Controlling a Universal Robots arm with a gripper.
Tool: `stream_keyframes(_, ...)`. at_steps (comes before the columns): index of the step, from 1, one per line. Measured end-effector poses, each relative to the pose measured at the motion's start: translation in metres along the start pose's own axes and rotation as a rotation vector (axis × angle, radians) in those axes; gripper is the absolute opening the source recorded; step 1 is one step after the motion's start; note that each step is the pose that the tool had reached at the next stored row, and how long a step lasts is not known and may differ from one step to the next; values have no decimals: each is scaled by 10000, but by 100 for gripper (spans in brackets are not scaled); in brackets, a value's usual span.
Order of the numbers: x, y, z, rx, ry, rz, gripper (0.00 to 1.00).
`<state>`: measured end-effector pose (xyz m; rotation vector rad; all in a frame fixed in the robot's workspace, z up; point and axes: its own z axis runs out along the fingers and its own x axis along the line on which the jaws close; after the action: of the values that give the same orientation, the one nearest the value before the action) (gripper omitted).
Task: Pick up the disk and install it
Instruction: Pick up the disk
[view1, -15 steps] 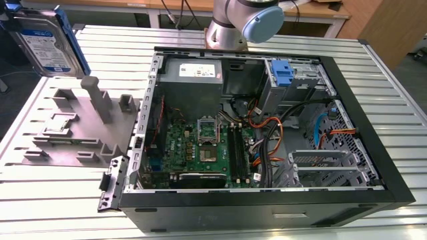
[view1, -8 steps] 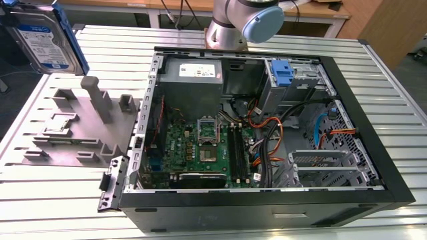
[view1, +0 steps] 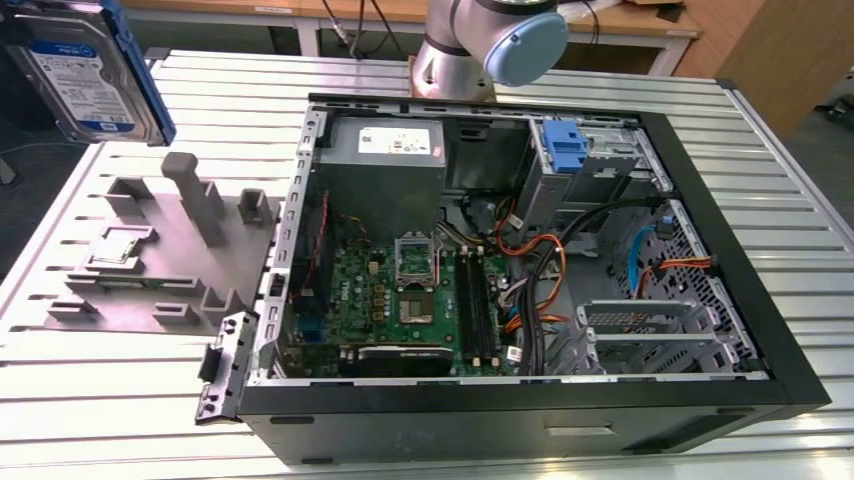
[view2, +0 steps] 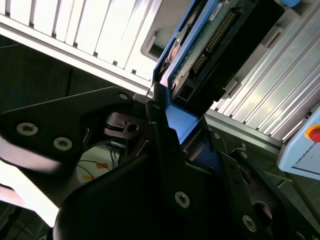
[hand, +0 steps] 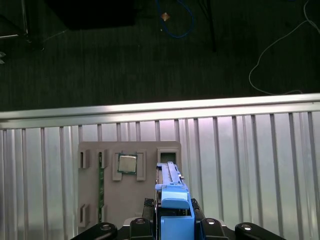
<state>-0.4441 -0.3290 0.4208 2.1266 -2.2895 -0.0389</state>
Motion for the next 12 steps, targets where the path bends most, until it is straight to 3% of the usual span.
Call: stream_keyframes(12, -1, 5, -175, -3, 0, -1, 36)
